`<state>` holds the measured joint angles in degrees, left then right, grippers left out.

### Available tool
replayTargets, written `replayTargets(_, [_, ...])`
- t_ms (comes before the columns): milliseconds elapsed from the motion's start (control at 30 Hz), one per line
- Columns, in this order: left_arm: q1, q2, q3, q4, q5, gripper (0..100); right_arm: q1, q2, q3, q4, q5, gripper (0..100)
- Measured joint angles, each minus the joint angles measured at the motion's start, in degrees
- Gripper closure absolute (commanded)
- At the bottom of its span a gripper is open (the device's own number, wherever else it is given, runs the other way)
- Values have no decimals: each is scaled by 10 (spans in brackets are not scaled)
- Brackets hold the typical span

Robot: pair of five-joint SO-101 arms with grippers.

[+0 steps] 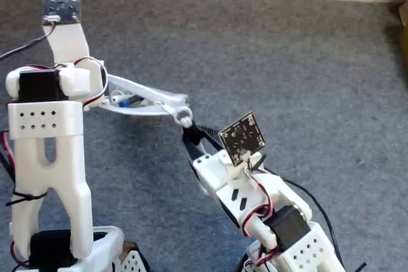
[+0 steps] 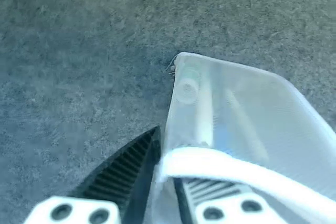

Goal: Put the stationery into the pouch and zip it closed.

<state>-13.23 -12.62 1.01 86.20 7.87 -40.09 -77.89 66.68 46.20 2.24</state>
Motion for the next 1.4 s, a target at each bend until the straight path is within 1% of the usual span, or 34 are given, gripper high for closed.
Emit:
replayTargets(133, [6,6,-19,28,-7,800,-25,-33,-14,97,-2,994])
replayTargets(267, [39,10,-69,77,-10,793,-47,-96,-14,172,-2,994])
replayTargets(367, [76,13,-118,112,-13,793,-55,-144,-14,221,8,994])
replayTargets(500, [138,14,-164,129,-48,793,-56,-195,-14,258,29,994])
replayTargets(667, [233,14,-177,129,-94,793,-58,-241,-14,294,33,994])
replayTargets(800, [303,13,-178,129,-113,793,-58,-263,-14,308,51,994])
replayTargets(1300, [486,17,-178,36,-113,790,-61,-265,-14,318,57,994])
replayTargets(1400, [520,18,-177,33,-113,752,-61,-265,-14,318,57,994])
